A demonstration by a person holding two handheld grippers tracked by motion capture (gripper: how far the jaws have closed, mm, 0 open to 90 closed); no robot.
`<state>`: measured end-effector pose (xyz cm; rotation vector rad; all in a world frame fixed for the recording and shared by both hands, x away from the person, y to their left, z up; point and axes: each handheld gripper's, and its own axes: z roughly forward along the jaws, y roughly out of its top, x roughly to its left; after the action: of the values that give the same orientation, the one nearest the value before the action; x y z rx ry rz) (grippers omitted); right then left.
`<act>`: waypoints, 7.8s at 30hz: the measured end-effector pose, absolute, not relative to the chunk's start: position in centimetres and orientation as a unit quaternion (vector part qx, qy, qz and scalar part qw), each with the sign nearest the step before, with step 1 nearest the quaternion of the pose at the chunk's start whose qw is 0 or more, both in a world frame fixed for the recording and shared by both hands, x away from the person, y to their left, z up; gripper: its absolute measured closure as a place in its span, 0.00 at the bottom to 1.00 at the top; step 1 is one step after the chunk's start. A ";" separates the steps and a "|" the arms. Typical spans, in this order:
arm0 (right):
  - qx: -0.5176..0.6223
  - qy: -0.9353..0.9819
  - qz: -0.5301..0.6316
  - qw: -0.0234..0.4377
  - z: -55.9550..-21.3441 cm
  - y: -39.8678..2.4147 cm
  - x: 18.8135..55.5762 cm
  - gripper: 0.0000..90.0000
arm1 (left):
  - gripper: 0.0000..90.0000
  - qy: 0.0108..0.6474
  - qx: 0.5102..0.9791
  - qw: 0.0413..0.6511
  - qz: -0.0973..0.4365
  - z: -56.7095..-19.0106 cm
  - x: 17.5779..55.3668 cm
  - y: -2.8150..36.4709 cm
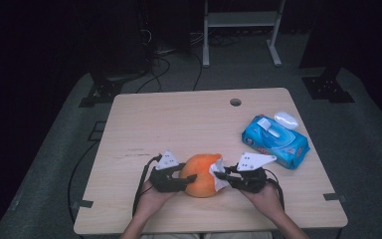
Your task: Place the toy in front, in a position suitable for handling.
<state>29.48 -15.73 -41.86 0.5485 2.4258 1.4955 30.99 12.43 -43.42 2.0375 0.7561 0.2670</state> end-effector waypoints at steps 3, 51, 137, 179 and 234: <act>0.169 0.837 0.503 0.131 -41.9 -14.9 29.0 0.87 | 0.47 0.305 0.827 0.460 0.109 -43.5 31.0 12.5; 0.240 0.813 0.512 0.140 -42.0 -16.5 31.8 0.87 | 0.45 0.249 0.836 0.469 0.138 -43.1 30.0 10.3; 0.197 0.829 0.510 0.118 -41.1 -15.3 29.7 0.86 | 0.58 0.241 0.866 0.414 0.143 -41.9 29.4 9.5; 0.217 0.818 0.519 0.124 -41.9 -15.7 30.0 0.86 | 0.53 0.309 0.835 0.449 0.070 -42.9 31.5 12.3; 0.205 0.824 0.505 0.153 -41.3 -14.4 30.0 0.86 | 0.44 0.251 0.843 0.450 0.157 -42.3 29.7 9.3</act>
<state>29.97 -14.40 -41.34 0.5889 2.3633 1.4480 29.67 9.30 -42.34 2.0836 0.6198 0.3880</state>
